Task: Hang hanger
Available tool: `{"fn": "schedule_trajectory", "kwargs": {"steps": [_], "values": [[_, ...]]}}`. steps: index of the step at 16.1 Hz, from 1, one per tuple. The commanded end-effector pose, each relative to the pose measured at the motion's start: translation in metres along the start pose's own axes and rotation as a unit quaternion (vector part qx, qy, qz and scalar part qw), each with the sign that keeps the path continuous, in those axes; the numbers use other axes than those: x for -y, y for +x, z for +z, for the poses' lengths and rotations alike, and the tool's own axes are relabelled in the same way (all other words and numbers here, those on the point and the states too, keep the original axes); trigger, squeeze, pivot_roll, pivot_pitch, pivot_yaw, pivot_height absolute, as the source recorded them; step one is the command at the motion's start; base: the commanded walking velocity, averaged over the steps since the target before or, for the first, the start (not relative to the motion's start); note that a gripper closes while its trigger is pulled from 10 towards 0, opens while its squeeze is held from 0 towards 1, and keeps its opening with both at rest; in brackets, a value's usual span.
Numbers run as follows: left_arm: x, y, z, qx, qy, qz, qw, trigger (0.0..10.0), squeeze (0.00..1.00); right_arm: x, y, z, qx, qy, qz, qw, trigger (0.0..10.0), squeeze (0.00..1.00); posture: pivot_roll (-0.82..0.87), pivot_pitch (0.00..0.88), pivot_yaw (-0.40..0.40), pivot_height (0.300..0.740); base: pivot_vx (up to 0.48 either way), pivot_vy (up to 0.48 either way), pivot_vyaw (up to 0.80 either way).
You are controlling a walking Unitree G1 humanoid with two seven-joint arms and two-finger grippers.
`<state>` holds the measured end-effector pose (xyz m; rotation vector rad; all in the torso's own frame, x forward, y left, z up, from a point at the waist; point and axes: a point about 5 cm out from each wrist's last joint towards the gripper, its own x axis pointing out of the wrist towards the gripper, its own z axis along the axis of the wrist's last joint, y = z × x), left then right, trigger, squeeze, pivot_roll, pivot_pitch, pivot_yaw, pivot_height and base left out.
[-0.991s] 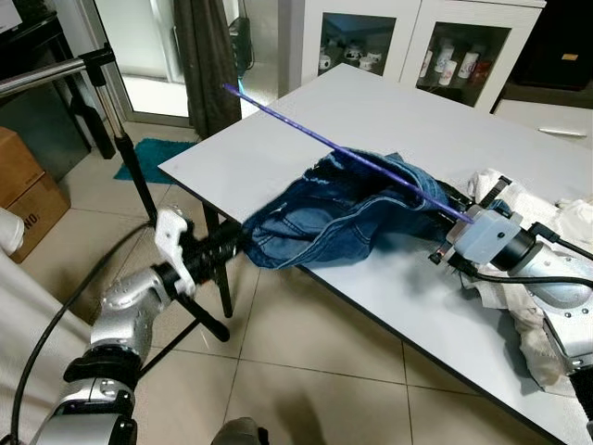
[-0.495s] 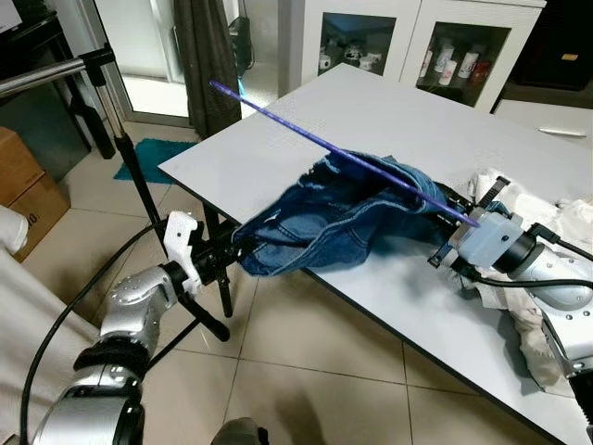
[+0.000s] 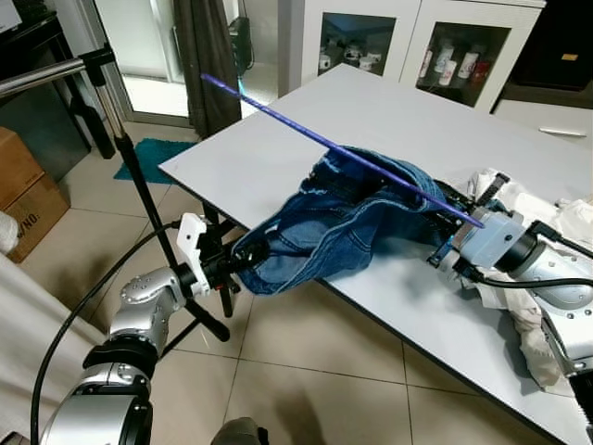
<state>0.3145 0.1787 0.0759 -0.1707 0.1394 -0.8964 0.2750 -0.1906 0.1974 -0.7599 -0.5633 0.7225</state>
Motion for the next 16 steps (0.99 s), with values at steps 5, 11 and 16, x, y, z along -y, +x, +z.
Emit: {"fn": "schedule_trajectory", "kwargs": {"steps": [5,11,16], "values": [[0.002,0.0,0.016,0.035,0.016,-0.04,0.998,0.0,0.0,0.006,-0.002,0.001,0.003,-0.005,-0.014,1.0,0.0,0.0,0.18,0.0,-0.002,0.74,0.0,0.0,0.0],[-0.019,-0.015,0.043,0.065,0.019,-0.002,0.998,0.0,0.0,0.019,-0.009,0.009,0.036,0.029,-0.042,0.998,0.0,0.0,0.18,0.0,-0.003,0.74,0.0,0.0,0.0],[-0.032,-0.027,0.078,0.138,0.004,0.013,0.99,0.0,0.0,0.008,-0.01,0.021,0.064,-0.002,0.017,0.998,0.0,0.0,0.18,0.0,-0.002,0.74,0.0,0.0,0.0]]}}
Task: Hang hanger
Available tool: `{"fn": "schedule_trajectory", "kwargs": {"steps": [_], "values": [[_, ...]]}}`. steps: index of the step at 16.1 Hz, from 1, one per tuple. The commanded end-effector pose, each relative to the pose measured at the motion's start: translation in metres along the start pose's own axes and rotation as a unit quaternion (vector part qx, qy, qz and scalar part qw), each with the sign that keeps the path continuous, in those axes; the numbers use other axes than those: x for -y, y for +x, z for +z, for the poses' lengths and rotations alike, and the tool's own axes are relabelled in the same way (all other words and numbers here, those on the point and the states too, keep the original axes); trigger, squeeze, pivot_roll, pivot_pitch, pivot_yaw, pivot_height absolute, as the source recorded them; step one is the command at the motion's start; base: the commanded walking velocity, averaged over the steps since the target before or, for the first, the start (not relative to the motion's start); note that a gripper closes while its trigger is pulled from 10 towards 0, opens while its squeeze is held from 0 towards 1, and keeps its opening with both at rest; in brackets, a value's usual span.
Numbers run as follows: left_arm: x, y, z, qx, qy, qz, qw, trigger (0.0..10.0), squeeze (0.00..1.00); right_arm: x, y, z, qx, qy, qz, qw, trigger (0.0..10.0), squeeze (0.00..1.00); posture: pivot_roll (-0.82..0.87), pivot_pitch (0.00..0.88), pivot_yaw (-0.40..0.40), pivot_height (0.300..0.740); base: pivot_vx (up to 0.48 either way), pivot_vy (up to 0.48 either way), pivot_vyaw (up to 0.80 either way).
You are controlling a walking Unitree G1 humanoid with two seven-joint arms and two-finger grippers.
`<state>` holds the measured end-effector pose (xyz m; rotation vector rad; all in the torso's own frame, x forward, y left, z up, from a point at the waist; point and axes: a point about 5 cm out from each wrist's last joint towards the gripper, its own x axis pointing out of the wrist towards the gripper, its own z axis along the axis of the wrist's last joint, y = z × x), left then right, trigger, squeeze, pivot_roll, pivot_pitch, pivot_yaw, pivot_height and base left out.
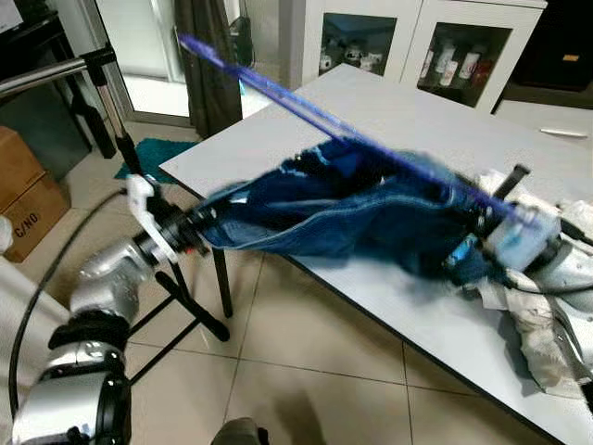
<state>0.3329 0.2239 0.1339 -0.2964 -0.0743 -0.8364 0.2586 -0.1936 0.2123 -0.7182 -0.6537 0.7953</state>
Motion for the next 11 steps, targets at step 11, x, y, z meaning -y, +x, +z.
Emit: {"fn": "schedule_trajectory", "kwargs": {"steps": [11], "values": [[-0.005,0.013,0.041,0.036,0.018,0.008,0.999,0.0,0.0,-0.013,0.005,0.013,0.048,-0.098,0.103,0.989,0.0,0.0,0.18,0.0,-0.003,0.74,0.0,0.0,0.0]]}}
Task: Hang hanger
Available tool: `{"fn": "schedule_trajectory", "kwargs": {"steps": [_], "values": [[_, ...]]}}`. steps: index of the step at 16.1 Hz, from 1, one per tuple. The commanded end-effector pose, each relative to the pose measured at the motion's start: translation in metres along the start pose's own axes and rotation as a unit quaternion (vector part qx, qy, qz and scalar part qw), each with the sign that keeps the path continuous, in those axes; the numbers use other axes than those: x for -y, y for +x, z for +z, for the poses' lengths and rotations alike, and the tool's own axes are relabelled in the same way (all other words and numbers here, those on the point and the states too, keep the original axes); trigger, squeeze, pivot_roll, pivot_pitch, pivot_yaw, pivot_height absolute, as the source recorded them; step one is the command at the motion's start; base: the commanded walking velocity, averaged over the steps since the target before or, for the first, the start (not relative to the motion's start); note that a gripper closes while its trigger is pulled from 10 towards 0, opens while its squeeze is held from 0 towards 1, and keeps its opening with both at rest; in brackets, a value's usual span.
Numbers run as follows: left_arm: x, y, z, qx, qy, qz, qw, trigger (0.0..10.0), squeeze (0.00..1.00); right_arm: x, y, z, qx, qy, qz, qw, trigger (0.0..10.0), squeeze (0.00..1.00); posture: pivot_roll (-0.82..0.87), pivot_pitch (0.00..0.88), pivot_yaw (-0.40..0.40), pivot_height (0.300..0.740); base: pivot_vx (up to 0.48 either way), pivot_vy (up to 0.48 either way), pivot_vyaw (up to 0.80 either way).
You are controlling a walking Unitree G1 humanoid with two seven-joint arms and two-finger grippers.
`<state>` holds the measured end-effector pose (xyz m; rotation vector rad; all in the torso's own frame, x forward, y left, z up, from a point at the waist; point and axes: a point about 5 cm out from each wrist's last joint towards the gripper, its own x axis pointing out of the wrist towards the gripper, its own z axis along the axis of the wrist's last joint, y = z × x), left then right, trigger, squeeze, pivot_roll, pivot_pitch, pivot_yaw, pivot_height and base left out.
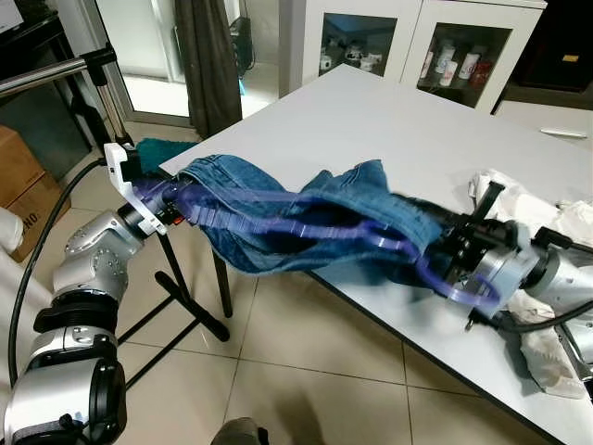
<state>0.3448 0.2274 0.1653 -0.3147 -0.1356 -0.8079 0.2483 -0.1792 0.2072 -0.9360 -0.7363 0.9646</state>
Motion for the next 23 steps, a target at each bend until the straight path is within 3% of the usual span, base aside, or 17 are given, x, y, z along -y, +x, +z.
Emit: {"fn": "schedule_trajectory", "kwargs": {"steps": [1,8,12,18,23], "values": [[-0.004,0.003,0.014,0.009,0.017,0.009,1.0,0.0,0.0,-0.002,0.001,0.004,0.009,-0.016,0.019,1.0,0.0,0.0,0.18,0.0,-0.003,0.74,0.0,0.0,0.0],[-0.002,0.019,0.041,0.046,0.042,0.014,0.998,0.0,0.0,-0.023,0.004,-0.006,-0.015,-0.069,0.105,0.992,0.0,0.0,0.18,0.0,-0.001,0.74,0.0,0.0,0.0],[0.033,0.043,0.052,0.05,0.068,-0.092,0.992,0.0,0.0,-0.021,0.004,-0.03,-0.107,-0.069,0.102,0.987,0.0,0.0,0.19,0.0,-0.004,0.74,0.0,0.0,0.0],[0.033,0.031,0.037,-0.001,0.082,-0.092,0.992,0.0,0.0,-0.009,-0.006,-0.042,-0.148,-0.043,0.043,0.987,0.0,0.0,0.19,0.0,-0.002,0.74,0.0,0.0,0.0],[0.037,0.028,0.044,0.002,0.095,-0.098,0.991,0.0,0.0,-0.013,-0.012,-0.049,-0.174,-0.073,0.086,0.978,0.0,0.0,0.19,0.0,-0.005,0.74,0.0,0.0,0.0]]}}
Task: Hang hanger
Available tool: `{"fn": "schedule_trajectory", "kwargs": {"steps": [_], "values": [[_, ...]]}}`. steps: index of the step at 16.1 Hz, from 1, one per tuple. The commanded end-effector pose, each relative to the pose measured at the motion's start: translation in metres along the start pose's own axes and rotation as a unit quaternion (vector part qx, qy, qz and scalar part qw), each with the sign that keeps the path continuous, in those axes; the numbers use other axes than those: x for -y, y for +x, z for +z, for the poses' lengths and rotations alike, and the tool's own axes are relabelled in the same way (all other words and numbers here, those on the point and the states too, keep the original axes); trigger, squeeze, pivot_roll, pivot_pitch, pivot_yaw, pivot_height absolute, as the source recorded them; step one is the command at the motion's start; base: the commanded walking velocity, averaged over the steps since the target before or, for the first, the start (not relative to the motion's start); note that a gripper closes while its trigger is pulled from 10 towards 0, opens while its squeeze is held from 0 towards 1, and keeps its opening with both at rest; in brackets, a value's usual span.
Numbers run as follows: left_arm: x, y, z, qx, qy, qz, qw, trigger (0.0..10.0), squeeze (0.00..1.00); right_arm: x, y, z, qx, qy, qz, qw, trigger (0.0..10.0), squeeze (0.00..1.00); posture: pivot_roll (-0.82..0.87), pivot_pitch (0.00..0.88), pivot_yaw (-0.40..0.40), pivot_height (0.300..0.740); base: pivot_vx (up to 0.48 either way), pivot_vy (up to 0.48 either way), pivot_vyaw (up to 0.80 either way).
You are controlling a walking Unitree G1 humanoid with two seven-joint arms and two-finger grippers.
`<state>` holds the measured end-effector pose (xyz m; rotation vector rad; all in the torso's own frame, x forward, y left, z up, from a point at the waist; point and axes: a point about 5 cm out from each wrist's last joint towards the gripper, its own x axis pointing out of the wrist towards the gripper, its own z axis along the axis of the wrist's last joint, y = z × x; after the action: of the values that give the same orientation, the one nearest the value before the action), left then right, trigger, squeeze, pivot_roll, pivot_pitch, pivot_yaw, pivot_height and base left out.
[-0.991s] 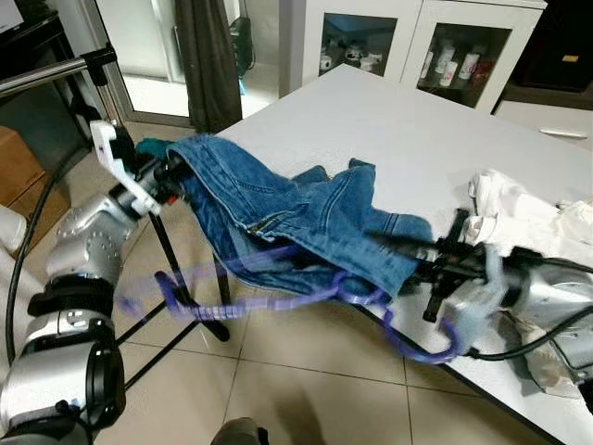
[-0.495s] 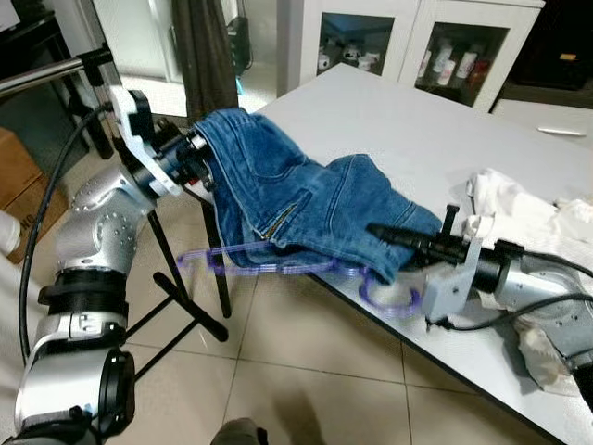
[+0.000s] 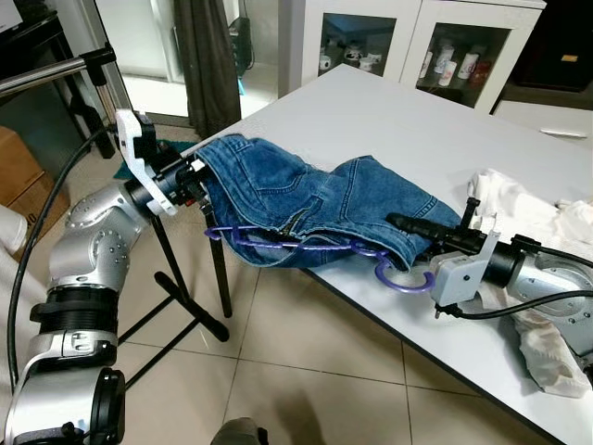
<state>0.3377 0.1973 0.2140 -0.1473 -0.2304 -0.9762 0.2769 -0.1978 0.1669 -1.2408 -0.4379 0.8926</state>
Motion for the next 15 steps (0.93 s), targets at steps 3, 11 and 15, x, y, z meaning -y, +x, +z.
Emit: {"fn": "schedule_trajectory", "kwargs": {"steps": [3,11,15], "values": [[0.0,-0.002,0.012,0.002,0.02,-0.004,1.0,0.0,0.0,0.003,-0.006,-0.017,-0.053,-0.018,0.022,0.998,0.0,0.0,0.2,0.0,-0.008,0.74,0.0,0.0,0.0],[0.017,-0.001,0.006,-0.044,0.026,-0.049,0.997,0.0,0.0,0.009,-0.005,-0.032,-0.122,-0.004,0.015,0.992,0.0,0.0,0.2,0.0,-0.008,0.74,0.0,0.0,0.0],[0.019,-0.007,-0.01,-0.092,0.014,-0.048,0.994,0.0,0.0,0.013,-0.005,-0.03,-0.111,0.056,-0.019,0.992,0.0,0.0,0.2,0.0,-0.005,0.74,0.0,0.0,0.0]]}}
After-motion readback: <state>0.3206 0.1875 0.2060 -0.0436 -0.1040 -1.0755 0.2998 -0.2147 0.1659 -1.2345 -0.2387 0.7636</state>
